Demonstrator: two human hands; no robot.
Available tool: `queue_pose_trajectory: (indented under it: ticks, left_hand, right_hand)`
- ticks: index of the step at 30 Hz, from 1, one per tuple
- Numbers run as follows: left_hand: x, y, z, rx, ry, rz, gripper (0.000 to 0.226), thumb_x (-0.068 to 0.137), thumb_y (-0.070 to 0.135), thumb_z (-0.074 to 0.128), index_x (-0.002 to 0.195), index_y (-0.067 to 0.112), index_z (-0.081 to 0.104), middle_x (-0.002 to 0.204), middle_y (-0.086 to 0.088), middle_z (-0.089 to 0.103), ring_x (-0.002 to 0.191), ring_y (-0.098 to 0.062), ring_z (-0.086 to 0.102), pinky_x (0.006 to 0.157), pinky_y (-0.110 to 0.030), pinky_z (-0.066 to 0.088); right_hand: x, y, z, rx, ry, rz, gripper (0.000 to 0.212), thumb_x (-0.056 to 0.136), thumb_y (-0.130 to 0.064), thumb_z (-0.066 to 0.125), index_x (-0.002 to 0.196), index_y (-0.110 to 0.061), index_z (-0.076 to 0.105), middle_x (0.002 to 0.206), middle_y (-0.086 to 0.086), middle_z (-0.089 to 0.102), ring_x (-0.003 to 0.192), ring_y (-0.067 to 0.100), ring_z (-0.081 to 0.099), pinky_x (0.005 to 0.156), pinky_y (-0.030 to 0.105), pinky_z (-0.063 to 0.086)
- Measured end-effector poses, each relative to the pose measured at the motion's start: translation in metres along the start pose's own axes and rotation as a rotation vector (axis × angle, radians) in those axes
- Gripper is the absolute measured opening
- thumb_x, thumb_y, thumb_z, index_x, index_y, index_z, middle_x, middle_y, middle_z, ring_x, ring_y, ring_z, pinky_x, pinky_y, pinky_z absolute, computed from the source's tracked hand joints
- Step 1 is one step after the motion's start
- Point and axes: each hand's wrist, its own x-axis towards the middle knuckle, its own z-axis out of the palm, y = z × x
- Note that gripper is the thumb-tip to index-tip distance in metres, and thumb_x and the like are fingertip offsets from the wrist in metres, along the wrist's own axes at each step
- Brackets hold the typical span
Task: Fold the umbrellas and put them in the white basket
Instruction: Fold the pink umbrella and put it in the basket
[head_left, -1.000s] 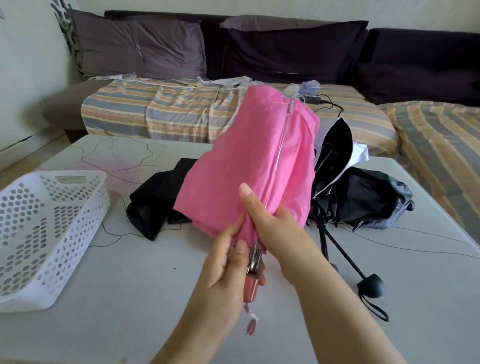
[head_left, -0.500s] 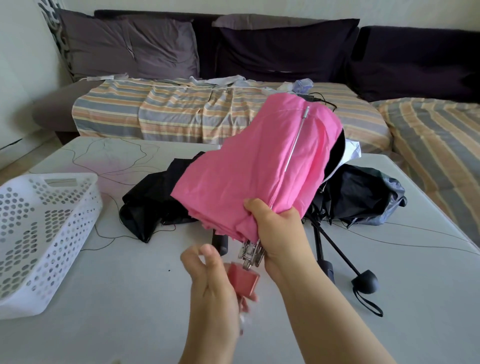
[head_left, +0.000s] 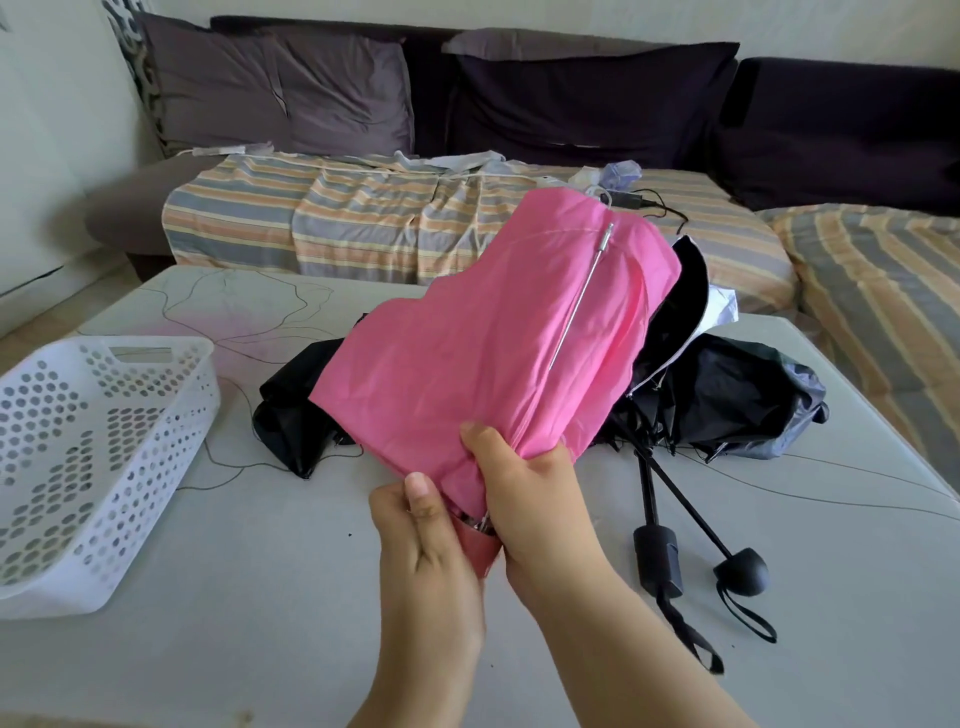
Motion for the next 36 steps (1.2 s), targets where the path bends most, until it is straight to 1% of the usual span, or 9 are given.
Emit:
queue_pose_trajectory:
  ticks: [4, 7, 10, 14, 17, 20, 24, 29, 36]
  left_hand:
    - [-0.004, 0.005, -0.002, 0.086, -0.050, 0.053, 0.039, 0.072, 0.068, 0.024, 0.085, 0.032, 0.036, 0.055, -0.005, 0.060, 0.042, -0.016, 0.053, 0.046, -0.029, 0.041]
    - [-0.009, 0.010, -0.004, 0.235, -0.132, 0.118, 0.023, 0.072, 0.067, 0.024, 0.089, 0.054, 0.033, 0.066, 0.011, 0.066, 0.056, -0.014, 0.062, 0.060, -0.041, 0.050]
    - [-0.008, 0.019, -0.004, 0.189, -0.238, 0.086, 0.030, 0.071, 0.067, 0.028, 0.100, 0.075, 0.032, 0.076, 0.024, 0.069, 0.070, 0.000, 0.067, 0.065, -0.026, 0.053]
    - [0.000, 0.025, -0.003, 0.025, -0.202, -0.023, 0.039, 0.071, 0.058, 0.038, 0.110, 0.064, 0.045, 0.071, 0.016, 0.070, 0.055, -0.001, 0.065, 0.044, -0.017, 0.046]
    - [0.008, 0.023, -0.005, -0.080, -0.123, -0.023, 0.042, 0.068, 0.056, 0.052, 0.110, 0.056, 0.057, 0.053, -0.001, 0.064, 0.041, -0.016, 0.053, 0.042, -0.029, 0.043]
    - [0.014, 0.024, -0.012, -0.180, -0.084, -0.049, 0.041, 0.063, 0.050, 0.059, 0.105, 0.050, 0.063, 0.046, -0.007, 0.054, 0.036, -0.017, 0.044, 0.041, -0.023, 0.034]
    - [0.025, 0.027, -0.024, -0.260, -0.111, -0.050, 0.052, 0.061, 0.038, 0.066, 0.113, 0.040, 0.064, 0.048, -0.009, 0.049, 0.036, -0.017, 0.041, 0.035, -0.021, 0.031]
    - [0.034, 0.025, -0.034, -0.240, -0.092, -0.042, 0.047, 0.066, 0.030, 0.067, 0.112, 0.040, 0.064, 0.054, -0.010, 0.054, 0.035, -0.017, 0.042, 0.033, -0.018, 0.029]
    - [0.042, 0.015, -0.043, -0.192, 0.059, -0.041, 0.048, 0.077, 0.017, 0.074, 0.113, 0.047, 0.061, 0.063, -0.005, 0.057, 0.043, -0.017, 0.044, 0.039, -0.023, 0.035]
  right_hand:
    - [0.000, -0.003, -0.005, -0.035, 0.044, -0.026, 0.029, 0.073, -0.037, 0.072, 0.065, -0.014, 0.055, 0.067, 0.005, 0.057, 0.066, 0.029, 0.060, 0.069, 0.052, 0.054]
    - [0.003, -0.004, -0.012, -0.034, 0.053, -0.022, 0.018, 0.082, -0.028, 0.071, 0.072, -0.015, 0.062, 0.072, 0.006, 0.062, 0.071, 0.032, 0.065, 0.072, 0.044, 0.056]
    - [-0.001, 0.001, -0.012, -0.049, -0.021, 0.013, 0.024, 0.085, -0.025, 0.066, 0.065, -0.015, 0.060, 0.052, -0.003, 0.056, 0.050, 0.016, 0.056, 0.046, 0.027, 0.046]
    - [-0.009, -0.001, -0.006, -0.125, -0.096, 0.051, 0.031, 0.087, -0.044, 0.058, 0.069, -0.019, 0.056, 0.048, -0.006, 0.056, 0.045, 0.012, 0.056, 0.045, 0.024, 0.044]
    - [-0.002, -0.004, -0.011, -0.208, -0.014, -0.119, 0.041, 0.082, -0.066, 0.037, 0.070, -0.031, 0.056, 0.063, -0.003, 0.055, 0.068, 0.023, 0.059, 0.068, 0.042, 0.051]
    - [0.017, -0.005, -0.032, -0.448, 0.441, -0.312, 0.026, 0.079, -0.058, 0.042, 0.082, -0.036, 0.056, 0.098, -0.001, 0.047, 0.104, 0.026, 0.045, 0.089, 0.034, 0.031]
    - [0.032, -0.004, -0.051, -0.129, 0.489, 0.036, 0.056, 0.083, -0.045, 0.066, 0.126, -0.018, 0.042, 0.119, -0.001, 0.038, 0.116, 0.022, 0.043, 0.092, 0.030, 0.032]
    - [0.036, -0.001, -0.057, 0.191, 0.108, 0.050, 0.033, 0.091, -0.030, 0.063, 0.067, -0.010, 0.052, 0.061, 0.001, 0.044, 0.059, 0.014, 0.044, 0.059, 0.029, 0.045]
    - [0.026, -0.016, -0.067, 0.161, 0.241, -0.320, 0.050, 0.082, -0.043, 0.067, 0.066, 0.001, 0.048, 0.058, -0.001, 0.031, 0.057, 0.015, 0.028, 0.057, 0.032, 0.025]
